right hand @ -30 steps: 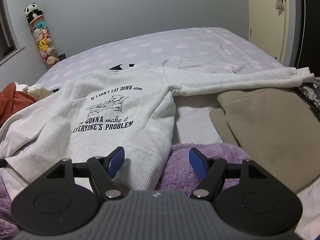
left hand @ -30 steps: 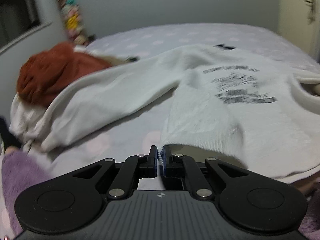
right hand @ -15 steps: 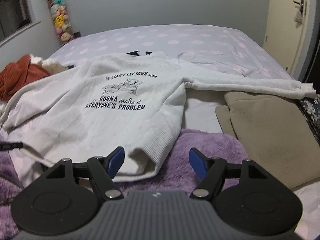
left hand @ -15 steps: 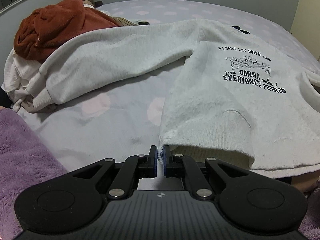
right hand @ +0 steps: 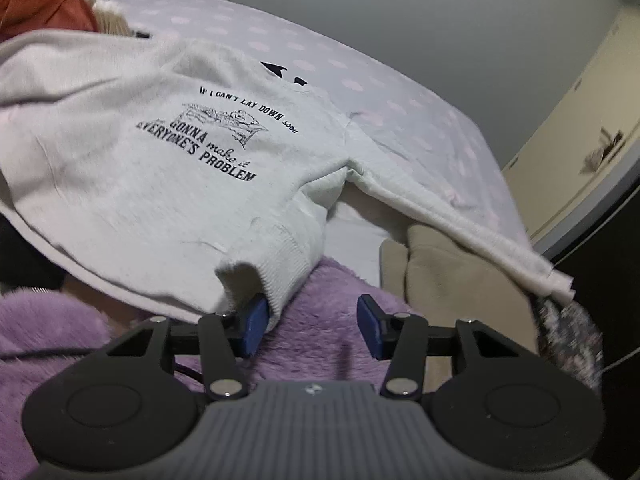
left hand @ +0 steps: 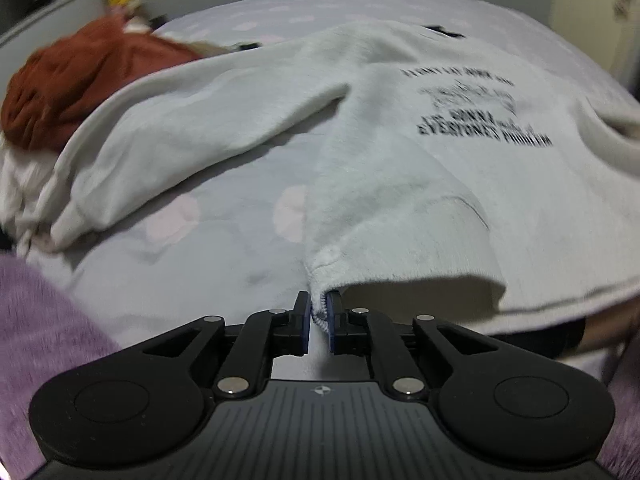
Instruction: Fold clothes
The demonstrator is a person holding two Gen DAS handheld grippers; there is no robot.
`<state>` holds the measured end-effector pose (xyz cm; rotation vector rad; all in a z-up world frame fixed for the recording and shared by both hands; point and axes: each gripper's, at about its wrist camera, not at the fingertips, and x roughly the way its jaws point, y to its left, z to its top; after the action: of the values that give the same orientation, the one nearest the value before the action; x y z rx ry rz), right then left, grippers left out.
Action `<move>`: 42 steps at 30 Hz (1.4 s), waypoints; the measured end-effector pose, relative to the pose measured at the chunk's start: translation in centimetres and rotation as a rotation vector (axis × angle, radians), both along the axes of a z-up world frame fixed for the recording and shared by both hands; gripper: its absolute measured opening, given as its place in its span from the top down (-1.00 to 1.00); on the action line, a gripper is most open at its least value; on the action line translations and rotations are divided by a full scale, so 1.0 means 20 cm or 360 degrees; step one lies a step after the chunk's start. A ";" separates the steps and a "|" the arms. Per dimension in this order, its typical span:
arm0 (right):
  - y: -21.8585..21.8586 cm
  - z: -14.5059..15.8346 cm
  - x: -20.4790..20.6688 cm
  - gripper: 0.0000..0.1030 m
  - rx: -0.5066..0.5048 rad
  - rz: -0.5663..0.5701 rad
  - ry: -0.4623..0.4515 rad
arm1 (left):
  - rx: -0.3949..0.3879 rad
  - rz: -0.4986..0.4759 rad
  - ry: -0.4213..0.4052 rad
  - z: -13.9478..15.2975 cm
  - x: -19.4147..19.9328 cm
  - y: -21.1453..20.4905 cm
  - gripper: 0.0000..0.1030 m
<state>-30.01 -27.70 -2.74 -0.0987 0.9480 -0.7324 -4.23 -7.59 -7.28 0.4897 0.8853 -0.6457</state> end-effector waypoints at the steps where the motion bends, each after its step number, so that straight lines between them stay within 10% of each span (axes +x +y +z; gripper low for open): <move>1: 0.00 0.00 0.00 0.01 -0.0018 0.0012 0.0010 | 0.0009 -0.0044 -0.0028 0.00 -0.02 -0.01 0.80; 14: 0.10 -0.08 0.17 0.10 -0.0389 0.0397 0.0200 | 0.0096 -0.0175 -0.0178 -0.03 -0.05 -0.13 0.53; 17: 0.11 -0.10 0.19 0.37 -0.0435 0.0464 0.0239 | 0.0095 -0.0170 -0.0163 -0.04 -0.03 -0.15 0.82; 19: 0.10 -0.09 0.20 0.91 -0.0435 0.0472 0.0231 | 0.0065 -0.0164 -0.0176 -0.01 -0.04 -0.14 0.97; 31: -0.28 0.38 -0.22 0.95 0.0155 -0.0256 -0.0499 | -0.0364 0.0034 -0.0069 0.40 0.08 0.11 0.99; 42: -0.28 0.09 -0.30 0.95 0.0539 -0.0373 -0.0403 | 0.0110 -0.0020 0.0235 -0.10 0.10 0.07 0.99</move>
<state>-36.01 -33.26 -0.87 0.3998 0.8351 -0.7680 -2.29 -6.10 -9.30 0.5152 1.0473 -0.6708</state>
